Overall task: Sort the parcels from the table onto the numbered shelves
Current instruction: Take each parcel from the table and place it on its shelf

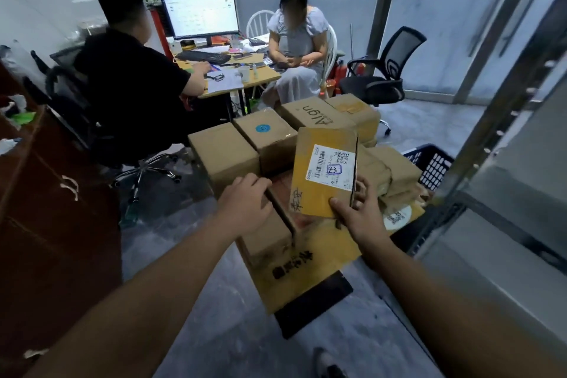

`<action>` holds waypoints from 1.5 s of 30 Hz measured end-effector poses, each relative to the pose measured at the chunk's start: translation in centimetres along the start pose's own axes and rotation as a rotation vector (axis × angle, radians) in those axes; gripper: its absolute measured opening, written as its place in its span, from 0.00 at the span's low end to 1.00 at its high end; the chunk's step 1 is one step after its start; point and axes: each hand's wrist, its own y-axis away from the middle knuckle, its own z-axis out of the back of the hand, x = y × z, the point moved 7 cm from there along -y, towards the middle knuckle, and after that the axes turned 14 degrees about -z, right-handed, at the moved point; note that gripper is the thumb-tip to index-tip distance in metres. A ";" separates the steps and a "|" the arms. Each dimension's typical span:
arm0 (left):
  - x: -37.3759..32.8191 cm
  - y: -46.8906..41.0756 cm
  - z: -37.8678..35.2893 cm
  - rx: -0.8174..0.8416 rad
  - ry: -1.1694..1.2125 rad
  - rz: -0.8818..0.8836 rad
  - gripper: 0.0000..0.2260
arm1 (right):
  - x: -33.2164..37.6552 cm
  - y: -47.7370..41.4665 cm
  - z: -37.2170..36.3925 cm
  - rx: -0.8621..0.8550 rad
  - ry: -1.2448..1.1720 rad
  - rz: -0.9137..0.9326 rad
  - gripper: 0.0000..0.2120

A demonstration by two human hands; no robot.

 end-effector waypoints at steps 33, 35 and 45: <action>-57.8 14.9 -2.5 0.240 0.168 -0.982 0.22 | -9.6 56.7 39.6 -1.028 -0.164 0.063 0.31; -62.3 17.4 -2.7 0.249 0.184 -1.042 0.22 | -10.9 61.7 41.8 -1.102 -0.155 0.051 0.31; -80.0 28.2 -3.5 0.298 0.242 -1.335 0.22 | -17.6 79.1 48.5 -1.411 -0.220 0.005 0.31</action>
